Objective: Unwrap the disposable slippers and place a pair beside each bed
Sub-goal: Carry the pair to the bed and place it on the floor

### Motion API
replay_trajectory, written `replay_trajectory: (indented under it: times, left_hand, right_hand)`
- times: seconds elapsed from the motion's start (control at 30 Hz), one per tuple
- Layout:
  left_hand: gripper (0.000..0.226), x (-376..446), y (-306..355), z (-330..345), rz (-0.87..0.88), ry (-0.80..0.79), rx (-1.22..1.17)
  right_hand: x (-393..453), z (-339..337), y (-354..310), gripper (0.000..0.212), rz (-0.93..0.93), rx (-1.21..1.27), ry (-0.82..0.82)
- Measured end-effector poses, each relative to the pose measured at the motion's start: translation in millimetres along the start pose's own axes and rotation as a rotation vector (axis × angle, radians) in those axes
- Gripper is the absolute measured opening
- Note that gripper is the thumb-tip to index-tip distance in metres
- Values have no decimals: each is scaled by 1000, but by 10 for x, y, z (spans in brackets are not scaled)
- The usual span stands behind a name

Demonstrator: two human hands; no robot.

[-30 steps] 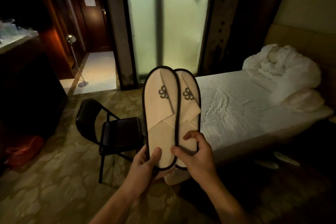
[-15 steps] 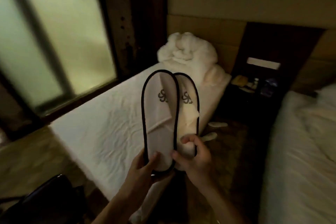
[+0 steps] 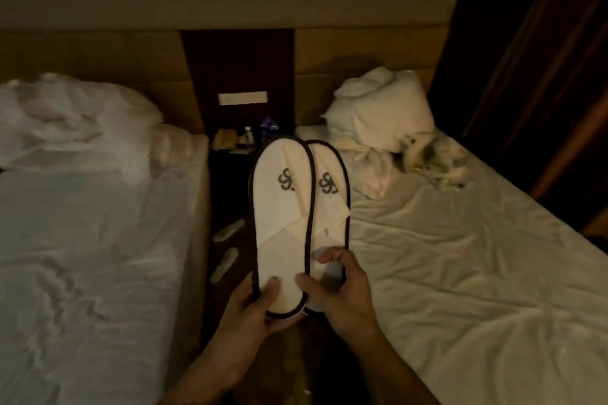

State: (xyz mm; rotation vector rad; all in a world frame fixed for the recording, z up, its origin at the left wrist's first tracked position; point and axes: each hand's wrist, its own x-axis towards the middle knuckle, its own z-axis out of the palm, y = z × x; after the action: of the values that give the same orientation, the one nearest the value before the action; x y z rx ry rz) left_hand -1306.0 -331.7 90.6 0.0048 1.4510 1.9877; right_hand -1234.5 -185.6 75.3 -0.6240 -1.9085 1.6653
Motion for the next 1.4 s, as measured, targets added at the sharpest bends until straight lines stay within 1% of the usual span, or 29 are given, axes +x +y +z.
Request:
replay_trajectory:
  times: [0.07, 0.13, 0.2, 0.3, 0.4, 0.43, 0.47, 0.53, 0.57, 0.67, 0.77, 0.97, 1.07, 1.13, 1.23, 1.4]
  left_hand:
    - [25, 180, -33, 179, -58, -38, 36]
    - [32, 383, -85, 376, -130, -82, 89]
    - [38, 568, -156, 553, -159, -141, 175]
    - [39, 854, -288, 832, -243, -255, 289]
    - [45, 1144, -412, 1042, -344, -371, 367]
    - [44, 1226, -461, 1118, -376, -429, 386]
    - [38, 1303, -508, 1181, -400, -478, 395]
    - [26, 1436, -578, 1282, -424, -557, 404]
    - [25, 1524, -595, 1304, -438, -605, 417]
    - [26, 1880, -555, 1245, -478, -766, 501]
    - [27, 2209, -431, 1117, -522, -887, 581]
    - [26, 2497, -265, 833, -599, -1044, 679]
    - [32, 2534, -196, 783, -630, -1113, 741]
    - [40, 2519, -158, 765, -605, -1170, 782]
    - [44, 2396, -131, 753, -541, -1248, 790]
    - [41, 2215, -120, 797, -454, -1246, 752]
  right_hand:
    - [63, -176, 75, 41, 25, 5, 85]
    - [112, -363, 162, 42, 65, -3, 189]
    - [126, -514, 227, 43, 104, 1, 292]
    - [108, -724, 333, 39, 126, 1, 468]
    - [82, -857, 376, 37, 175, 29, 586]
    - [74, -891, 407, 37, 198, 41, 632]
    - [71, -910, 446, 36, 213, 50, 678]
    - [98, -910, 548, 37, 217, 56, 799]
    - [131, -866, 604, 38, 225, 48, 854]
    - [286, -581, 703, 39, 264, -21, 1028]
    - [420, -214, 731, 40, 296, -39, 1177]
    - [469, 352, 726, 42, 369, -26, 1270]
    - [371, 515, 696, 41, 389, -1, 1281]
    - [280, 610, 643, 40, 395, 33, 1281]
    - [178, 661, 543, 39, 402, 25, 1294]
    - [95, 648, 423, 41, 347, 26, 1302]
